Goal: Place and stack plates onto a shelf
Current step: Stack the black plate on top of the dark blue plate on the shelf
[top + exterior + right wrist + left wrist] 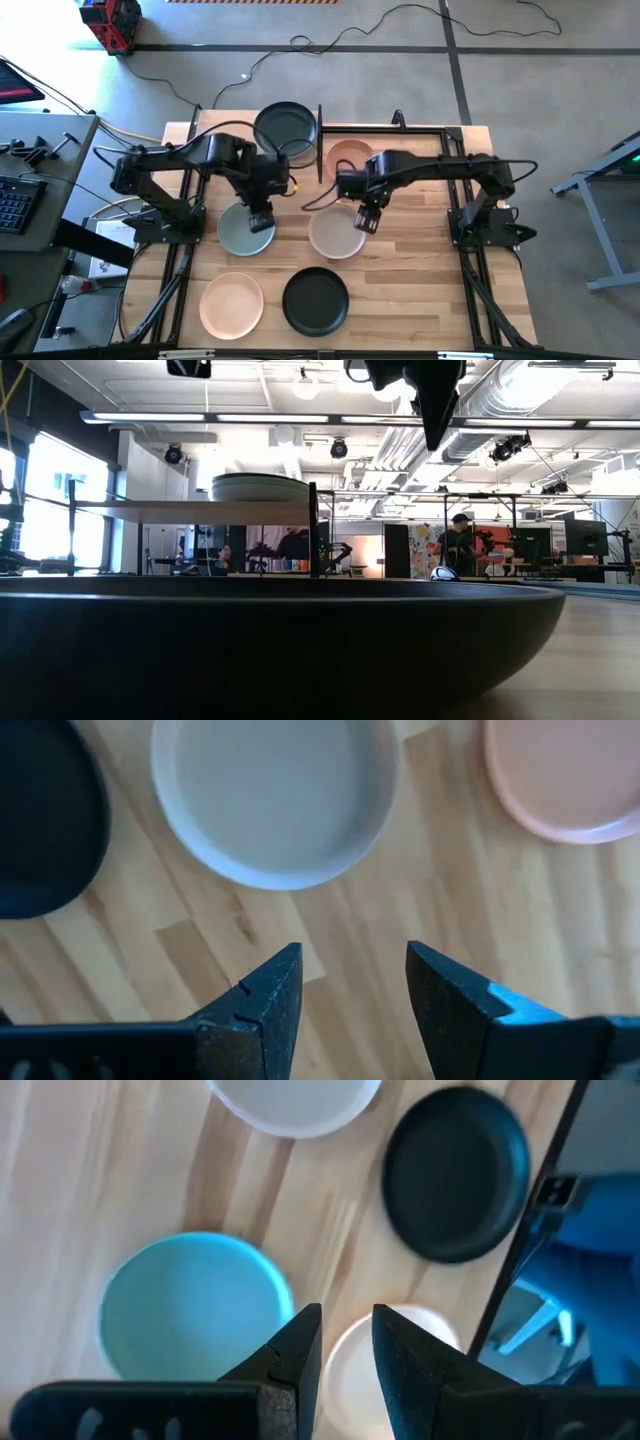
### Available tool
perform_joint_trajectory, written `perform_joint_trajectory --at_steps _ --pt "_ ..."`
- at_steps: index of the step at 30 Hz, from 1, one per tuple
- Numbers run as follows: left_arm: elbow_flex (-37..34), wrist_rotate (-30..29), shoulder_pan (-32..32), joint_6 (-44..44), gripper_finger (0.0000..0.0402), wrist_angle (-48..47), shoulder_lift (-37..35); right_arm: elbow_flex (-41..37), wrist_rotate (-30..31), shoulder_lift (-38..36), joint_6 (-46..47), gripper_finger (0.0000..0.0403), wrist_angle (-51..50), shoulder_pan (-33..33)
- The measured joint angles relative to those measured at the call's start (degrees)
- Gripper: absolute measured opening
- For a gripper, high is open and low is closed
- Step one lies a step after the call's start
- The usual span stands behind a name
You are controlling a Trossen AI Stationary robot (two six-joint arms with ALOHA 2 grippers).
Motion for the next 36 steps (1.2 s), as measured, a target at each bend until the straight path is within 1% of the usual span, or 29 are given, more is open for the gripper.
perform_joint_trajectory --at_steps 10,16,19,21,23,26,29,33,36 --pt "0.0 -6.0 -5.6 -11.2 0.0081 0.7 0.0 -5.8 -2.4 0.0 6.7 0.0158 7.7 5.9" --pt "0.0 -8.3 -8.5 -17.4 0.0081 -2.7 0.0 -7.9 -2.5 0.0 12.0 0.0158 12.3 11.0" --pt "0.0 -10.6 -10.9 -21.4 0.0081 -4.5 0.0 -8.7 -2.5 0.0 14.6 0.0158 15.1 13.7" --pt "0.0 -10.9 -12.4 -23.7 0.0081 -4.4 0.0 -9.2 -2.5 0.0 16.3 0.0158 17.9 15.5" --pt "0.0 -11.2 -14.1 -25.8 0.0081 -4.4 0.0 -9.4 -1.4 0.0 18.2 0.0158 19.8 17.3" --pt "0.0 -13.0 -17.1 -29.7 0.0081 -4.4 0.0 -9.4 1.7 0.0 21.2 0.0158 22.3 19.9" --pt "-0.1 -14.6 -20.3 -33.6 0.0081 -4.4 0.0 -9.4 3.8 0.1 24.0 0.0158 23.0 22.2" --pt "-0.1 -16.3 -23.9 -38.8 0.0081 -4.4 0.0 -9.4 4.0 0.1 27.7 0.0158 23.1 24.6" --pt "-0.1 -17.8 -25.9 -46.1 0.0081 -2.7 0.2 -9.4 4.0 0.1 30.2 0.0158 23.1 26.1"
